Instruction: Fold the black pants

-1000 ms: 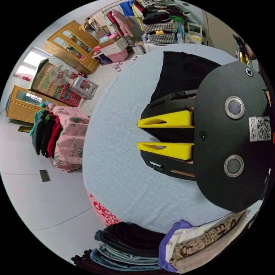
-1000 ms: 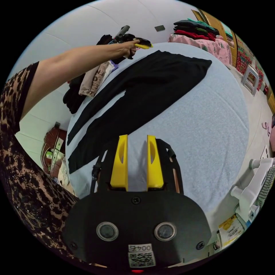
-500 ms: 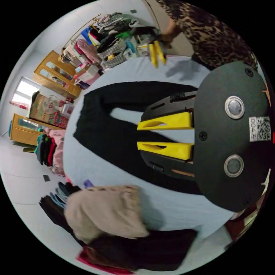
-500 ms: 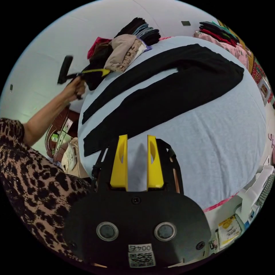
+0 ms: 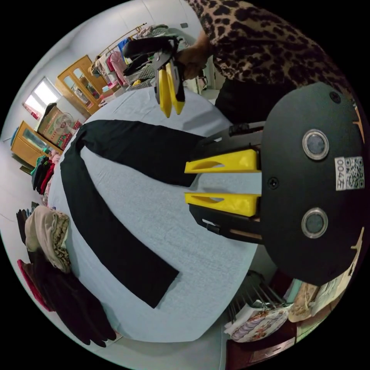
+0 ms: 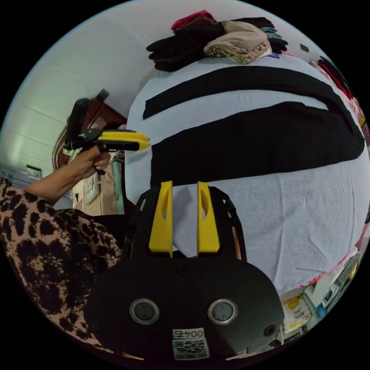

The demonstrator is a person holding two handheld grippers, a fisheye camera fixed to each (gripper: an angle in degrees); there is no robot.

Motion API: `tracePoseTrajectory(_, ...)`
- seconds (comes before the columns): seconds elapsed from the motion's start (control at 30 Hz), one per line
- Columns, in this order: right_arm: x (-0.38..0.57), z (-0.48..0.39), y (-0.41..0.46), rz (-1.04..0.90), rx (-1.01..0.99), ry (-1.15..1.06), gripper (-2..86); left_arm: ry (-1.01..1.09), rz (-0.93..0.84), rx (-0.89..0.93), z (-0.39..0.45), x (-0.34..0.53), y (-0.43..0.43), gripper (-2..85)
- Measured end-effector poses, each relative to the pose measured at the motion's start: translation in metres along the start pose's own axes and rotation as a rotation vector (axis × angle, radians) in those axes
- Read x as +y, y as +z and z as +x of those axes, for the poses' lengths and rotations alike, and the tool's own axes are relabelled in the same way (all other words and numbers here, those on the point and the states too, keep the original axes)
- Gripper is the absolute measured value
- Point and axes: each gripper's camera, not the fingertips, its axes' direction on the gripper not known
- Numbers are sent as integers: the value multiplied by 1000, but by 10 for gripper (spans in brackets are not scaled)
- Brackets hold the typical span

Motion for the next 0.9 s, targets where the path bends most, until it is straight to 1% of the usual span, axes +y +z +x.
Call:
tracePoseTrajectory(0.07, 3, -8, 20, -5, 5, 7, 100, 9, 2, 27, -9, 10, -1, 78)
tracePoseTrajectory(0.13, 5, -13, 40, -16, 0, 9, 101, 24, -18, 18, -17, 20, 1, 77)
tracePoseTrajectory(0.2, 6, -20, 66, -34, 38, -20, 104, 35, -61, 38, -26, 34, 6, 68)
tracePoseTrajectory(0.33, -2, -28, 98, -31, 68, -94, 103, 61, -68, 23, -32, 56, 0, 38)
tracePoseTrajectory(0.43, -10, -35, 134, -97, 114, -177, 70, 69, -94, 12, -34, 71, -7, 23)
tracePoseTrajectory(0.47, -9, -37, 143, -91, 180, -191, 44, 59, -111, 11, -36, 76, -10, 20)
tracePoseTrajectory(0.5, -7, -36, 152, -142, 201, -206, 17, 45, -118, 19, -38, 83, -14, 18)
tracePoseTrajectory(0.53, -6, -35, 154, -161, 188, -200, 14, 38, -123, 28, -39, 86, -17, 17)
tracePoseTrajectory(0.6, 6, -22, 159, -166, 100, -136, 8, 20, -133, 54, -40, 103, -26, 16)
tracePoseTrajectory(0.67, 12, -12, 170, -174, 54, -107, 13, 37, -167, 21, -41, 116, -22, 16)
tracePoseTrajectory(0.77, 20, -4, 187, -206, -20, -58, 58, 35, -180, 63, -49, 129, -27, 21)
tracePoseTrajectory(0.83, 27, -6, 189, -184, -43, -24, 76, 77, -182, 39, -54, 134, -41, 26)
tracePoseTrajectory(0.9, 34, -6, 194, -142, -22, 39, 79, 122, -114, -53, -68, 139, -71, 37)
